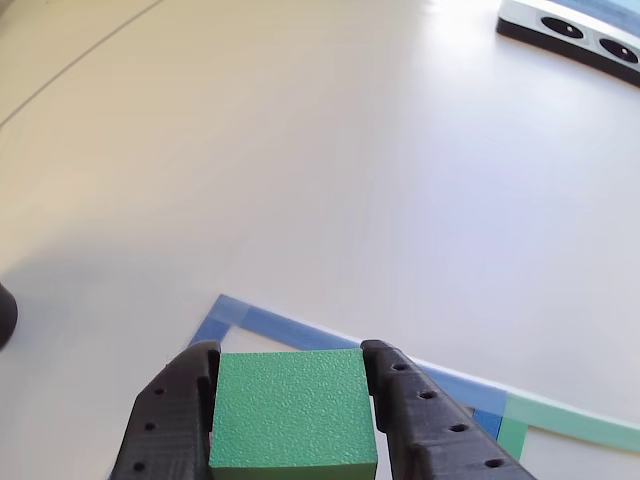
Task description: Tower of hanoi
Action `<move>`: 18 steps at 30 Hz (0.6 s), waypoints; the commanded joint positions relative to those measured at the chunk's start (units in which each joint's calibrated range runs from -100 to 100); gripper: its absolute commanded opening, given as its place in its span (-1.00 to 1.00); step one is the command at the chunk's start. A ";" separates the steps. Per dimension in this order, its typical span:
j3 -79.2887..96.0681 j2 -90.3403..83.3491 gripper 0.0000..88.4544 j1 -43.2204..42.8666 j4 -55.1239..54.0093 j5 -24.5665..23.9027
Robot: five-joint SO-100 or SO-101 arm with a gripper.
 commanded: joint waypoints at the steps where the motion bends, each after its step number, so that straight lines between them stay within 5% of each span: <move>1: -3.70 0.44 -0.82 -0.59 -2.74 0.75; 18: -5.24 8.93 -0.81 -0.98 -10.75 0.75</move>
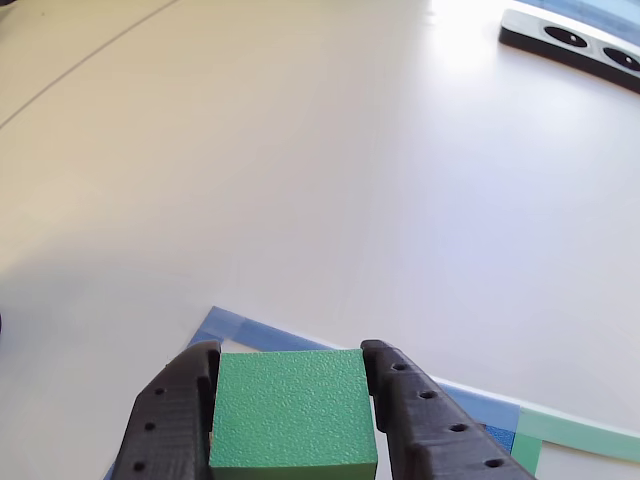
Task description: Tower of hanoi
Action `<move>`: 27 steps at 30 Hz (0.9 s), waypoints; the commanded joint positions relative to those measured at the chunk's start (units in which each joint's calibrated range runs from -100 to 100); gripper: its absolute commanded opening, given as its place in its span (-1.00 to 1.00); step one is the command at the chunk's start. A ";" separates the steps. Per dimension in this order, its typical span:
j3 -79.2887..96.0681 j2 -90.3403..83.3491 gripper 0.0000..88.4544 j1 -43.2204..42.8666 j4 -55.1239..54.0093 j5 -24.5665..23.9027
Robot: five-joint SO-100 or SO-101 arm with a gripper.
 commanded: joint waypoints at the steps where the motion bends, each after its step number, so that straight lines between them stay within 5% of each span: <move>1: -1.87 -0.91 -0.80 -0.98 -2.46 0.75; 27: -1.15 -2.99 -0.53 0.32 -4.33 0.75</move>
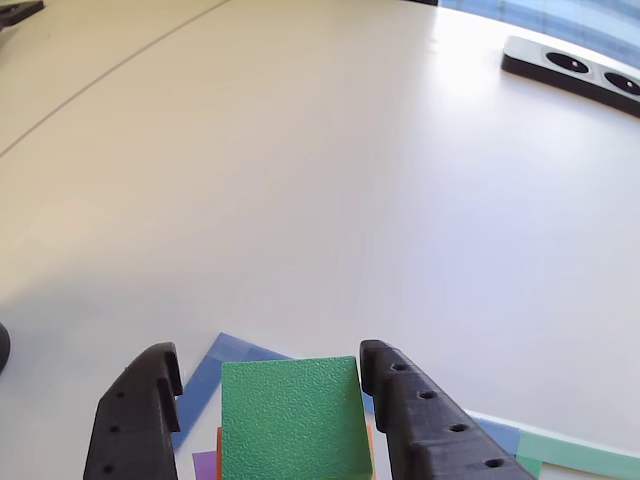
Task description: Tower of hanoi
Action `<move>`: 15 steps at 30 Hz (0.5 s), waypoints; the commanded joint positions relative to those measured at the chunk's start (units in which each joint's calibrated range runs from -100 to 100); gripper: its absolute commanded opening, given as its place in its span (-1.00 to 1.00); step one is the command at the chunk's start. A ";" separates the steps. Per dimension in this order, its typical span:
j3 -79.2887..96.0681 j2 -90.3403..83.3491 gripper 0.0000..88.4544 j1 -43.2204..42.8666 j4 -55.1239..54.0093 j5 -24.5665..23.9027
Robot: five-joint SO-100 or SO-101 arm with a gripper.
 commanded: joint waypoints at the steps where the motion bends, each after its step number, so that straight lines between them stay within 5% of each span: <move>1: -1.33 -4.12 -0.52 0.54 -1.29 0.75; 11: -4.06 -26.24 -0.49 1.08 22.75 0.75; 15: -8.87 -35.93 -0.72 3.37 42.01 0.75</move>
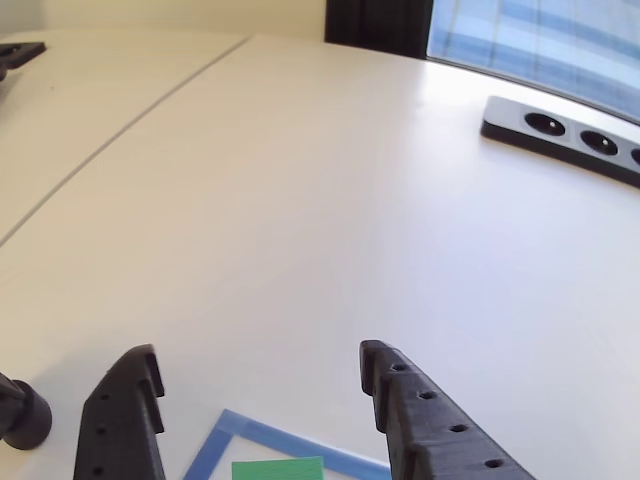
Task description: Tower of hanoi
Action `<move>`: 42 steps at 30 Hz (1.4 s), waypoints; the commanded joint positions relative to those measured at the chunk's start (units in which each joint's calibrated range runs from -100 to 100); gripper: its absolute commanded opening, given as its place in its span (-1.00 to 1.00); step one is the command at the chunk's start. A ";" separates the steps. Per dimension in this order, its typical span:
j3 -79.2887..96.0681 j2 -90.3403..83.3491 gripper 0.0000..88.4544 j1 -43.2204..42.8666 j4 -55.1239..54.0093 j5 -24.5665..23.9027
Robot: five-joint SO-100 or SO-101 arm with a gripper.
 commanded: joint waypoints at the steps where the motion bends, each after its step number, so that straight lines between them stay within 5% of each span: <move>1: -8.21 -13.55 -0.85 3.66 23.29 0.00; 4: -13.39 -18.67 -1.00 6.94 38.18 0.00; 13: -38.83 -21.16 -1.00 21.27 78.57 0.00; 24: -66.00 -16.35 -1.00 36.44 104.71 0.00; 32: -66.64 -15.63 -1.00 40.94 106.90 0.00; 37: -50.55 -21.32 -0.96 43.54 98.32 0.00; 42: -27.84 -29.01 -0.60 45.90 81.48 0.00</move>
